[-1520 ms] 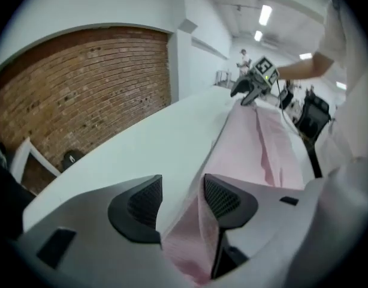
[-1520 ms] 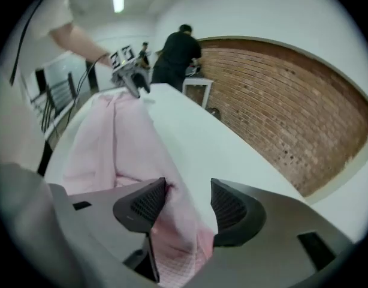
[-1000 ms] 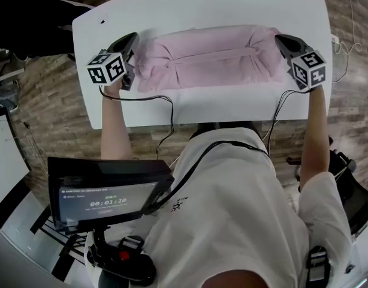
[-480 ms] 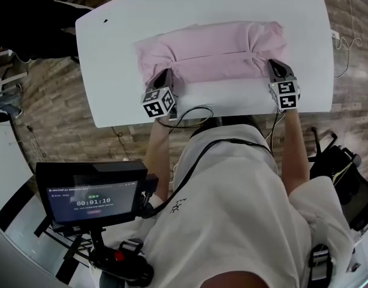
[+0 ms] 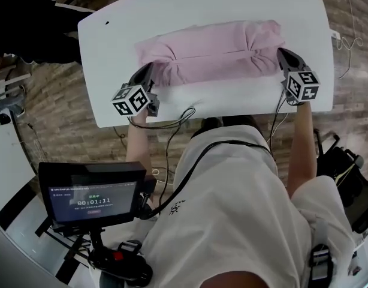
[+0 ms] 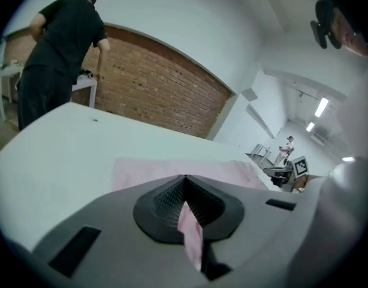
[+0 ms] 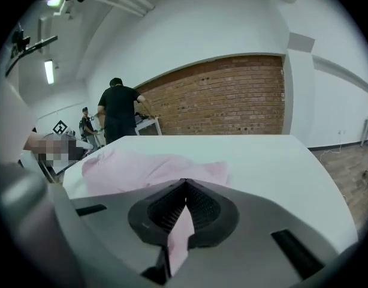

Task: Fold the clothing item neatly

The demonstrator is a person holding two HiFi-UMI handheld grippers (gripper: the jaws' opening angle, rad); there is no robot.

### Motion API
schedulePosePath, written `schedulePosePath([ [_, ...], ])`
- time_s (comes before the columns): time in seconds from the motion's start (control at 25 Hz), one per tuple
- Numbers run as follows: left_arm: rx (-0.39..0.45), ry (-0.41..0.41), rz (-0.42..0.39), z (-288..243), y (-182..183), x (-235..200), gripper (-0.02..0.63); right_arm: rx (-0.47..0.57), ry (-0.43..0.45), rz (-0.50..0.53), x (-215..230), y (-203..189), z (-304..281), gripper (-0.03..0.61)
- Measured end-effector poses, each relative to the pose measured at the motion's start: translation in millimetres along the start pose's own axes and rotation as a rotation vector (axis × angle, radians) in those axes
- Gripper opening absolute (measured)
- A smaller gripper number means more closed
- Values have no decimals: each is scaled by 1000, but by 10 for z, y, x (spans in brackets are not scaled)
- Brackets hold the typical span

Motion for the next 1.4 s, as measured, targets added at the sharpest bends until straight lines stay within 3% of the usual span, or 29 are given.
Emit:
schedulePosePath([
  [0.12,10,71,-67,-471,206,-281,2,21,17,21,120,147,-370,2],
  [0.24,-60,158,-76,-873,272,-692,2,-64,1,69,228,127,-863,2],
  [0.36,-197,266,-170,-909,147,-925,0,-142,-69,119,403,19,-1014,2],
  [0.48,-206,293,-234,-888,152,-965,0,-145,-56,126,448,39,-1019,3],
  [0.6,-121,232,-275,-789,371,-685,0,-81,-37,137,413,228,-880,3],
  [0.76,-98,24,-239,-738,406,-151,0,-19,100,119,186,395,-778,2],
  [0.8,-117,16,-235,-800,354,-143,0,-37,116,138,148,371,-835,2],
  [0.92,-207,105,-267,-1023,154,-402,0,-104,74,186,184,249,-1044,2],
  [1.08,-272,118,-324,-1096,134,-562,1,-100,40,136,256,210,-1169,2],
  [1.16,-271,104,-338,-1113,134,-581,0,-84,25,107,280,194,-1186,2],
  [1.32,-239,93,-290,-1127,112,-622,2,-96,35,80,302,173,-1217,3],
  [1.4,-222,114,-313,-1094,156,-569,0,-87,34,86,301,218,-1147,2],
])
Point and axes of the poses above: the fingertips, and each gripper's own axes: z backward along the fingers, x to its right, y out of its top, the point moved 6 cm from there along z, backward along the fingers, and after that the axes turned 6 degrees about -y, right-handed, at the moved point
